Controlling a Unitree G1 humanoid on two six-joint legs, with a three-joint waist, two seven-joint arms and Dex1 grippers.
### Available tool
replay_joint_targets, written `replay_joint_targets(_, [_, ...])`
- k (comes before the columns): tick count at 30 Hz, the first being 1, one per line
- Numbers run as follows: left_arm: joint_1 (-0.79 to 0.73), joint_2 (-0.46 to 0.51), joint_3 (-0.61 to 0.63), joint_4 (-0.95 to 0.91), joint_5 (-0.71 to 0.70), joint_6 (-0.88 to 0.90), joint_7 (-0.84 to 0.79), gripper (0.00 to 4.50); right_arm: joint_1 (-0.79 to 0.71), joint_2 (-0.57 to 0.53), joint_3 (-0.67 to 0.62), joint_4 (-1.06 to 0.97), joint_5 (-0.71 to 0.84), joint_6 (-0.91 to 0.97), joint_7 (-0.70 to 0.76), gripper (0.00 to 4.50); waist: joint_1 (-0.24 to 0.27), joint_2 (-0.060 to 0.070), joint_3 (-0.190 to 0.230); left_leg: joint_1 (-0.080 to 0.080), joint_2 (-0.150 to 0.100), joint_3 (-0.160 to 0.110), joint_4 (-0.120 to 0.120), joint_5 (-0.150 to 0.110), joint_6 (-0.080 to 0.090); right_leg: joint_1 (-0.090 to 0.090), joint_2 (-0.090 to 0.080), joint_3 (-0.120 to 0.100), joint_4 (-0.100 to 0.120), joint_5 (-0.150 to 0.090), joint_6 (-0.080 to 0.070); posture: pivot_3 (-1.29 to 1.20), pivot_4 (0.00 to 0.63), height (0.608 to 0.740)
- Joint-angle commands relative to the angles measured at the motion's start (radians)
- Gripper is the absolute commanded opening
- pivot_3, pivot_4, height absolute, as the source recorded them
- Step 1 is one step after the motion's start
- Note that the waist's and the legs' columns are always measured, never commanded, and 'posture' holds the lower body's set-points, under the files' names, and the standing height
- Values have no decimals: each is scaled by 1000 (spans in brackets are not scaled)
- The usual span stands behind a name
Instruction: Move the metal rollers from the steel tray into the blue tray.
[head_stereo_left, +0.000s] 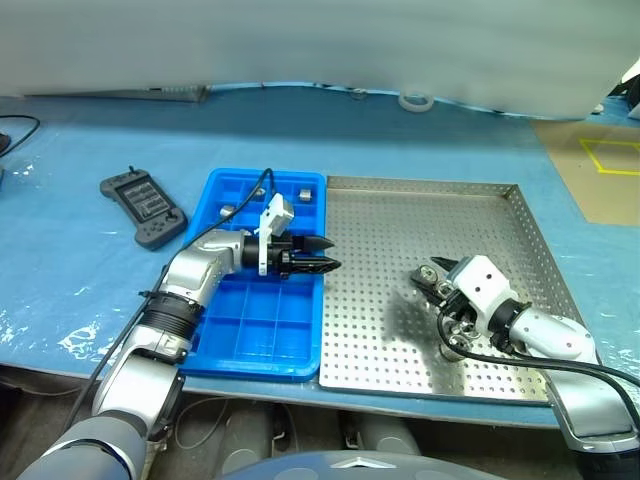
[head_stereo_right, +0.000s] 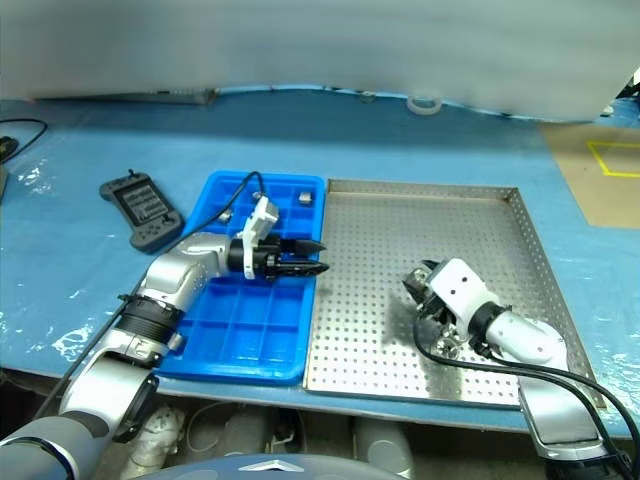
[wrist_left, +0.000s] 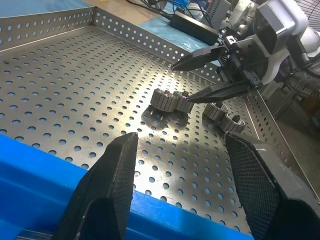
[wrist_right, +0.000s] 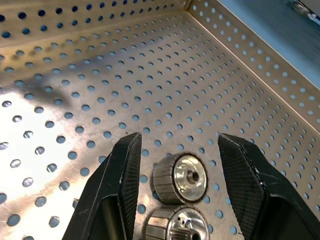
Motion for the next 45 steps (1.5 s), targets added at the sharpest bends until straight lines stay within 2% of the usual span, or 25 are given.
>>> replay_joint_targets(1, [4, -3, 5, -29, 6, -21, -18, 2915, 18, 7, -37, 28, 9, -37, -18, 2605, 1, 0, 0, 0, 0, 0, 0, 0, 0, 0, 0, 0, 0, 0, 0, -367, 150, 740])
replay_joint_targets(7, [1, -23, 1, -11, 28, -59, -28, 2915, 45, 11, -38, 98, 3, -72, -38, 2605, 0, 1, 0, -1, 0, 0, 0, 1, 5, 0, 0, 0, -2, 0, 0, -364, 150, 740])
replay_joint_targets(24, [-11, -37, 21, 37, 61, -115, -28, 2915, 47, 29, -27, 168, 44, -48, -38, 2605, 1, 0, 0, 0, 1, 1, 1, -1, 2, 1, 0, 0, -2, 0, 0, -351, 150, 740])
replay_joint_targets(27, [-20, -43, 22, 46, 65, -117, -16, 2952, 48, 32, -24, 181, 57, -35, -29, 1989, 1, 0, -1, 0, 1, 0, 1, -1, 2, 2, 0, 0, -2, 0, 0, -345, 150, 740])
replay_joint_targets(30, [-17, -48, 22, 43, 67, -115, -6, 2952, 45, 32, -10, 131, 82, 27, -20, 983, 1, 0, -1, 1, 1, 0, 1, -1, 2, 2, 0, 0, -2, 0, 0, -345, 150, 740])
replay_joint_targets(31, [-15, -49, 22, 39, 67, -113, -3, 2952, 44, 32, -4, 105, 91, 57, -19, 793, 1, 0, -1, 1, 1, 0, 1, -1, 2, 2, 0, 0, -2, 0, 0, -345, 150, 740])
replay_joint_targets(38, [-19, -52, 28, 45, 68, -115, 17, 2952, 1, 28, 39, -65, 111, 259, -47, 771, 2, 0, -1, 2, 1, 0, 1, -1, 2, 3, 0, 0, -2, 0, 0, -337, 150, 740])
replay_joint_targets(45, [-12, -54, 29, 40, 67, -116, 28, 2952, -27, 6, 18, -90, 132, 299, -34, 754, 2, 0, -1, 1, 1, 0, -2, -1, 2, 3, 0, 0, -6, 0, 0, -333, 150, 740])
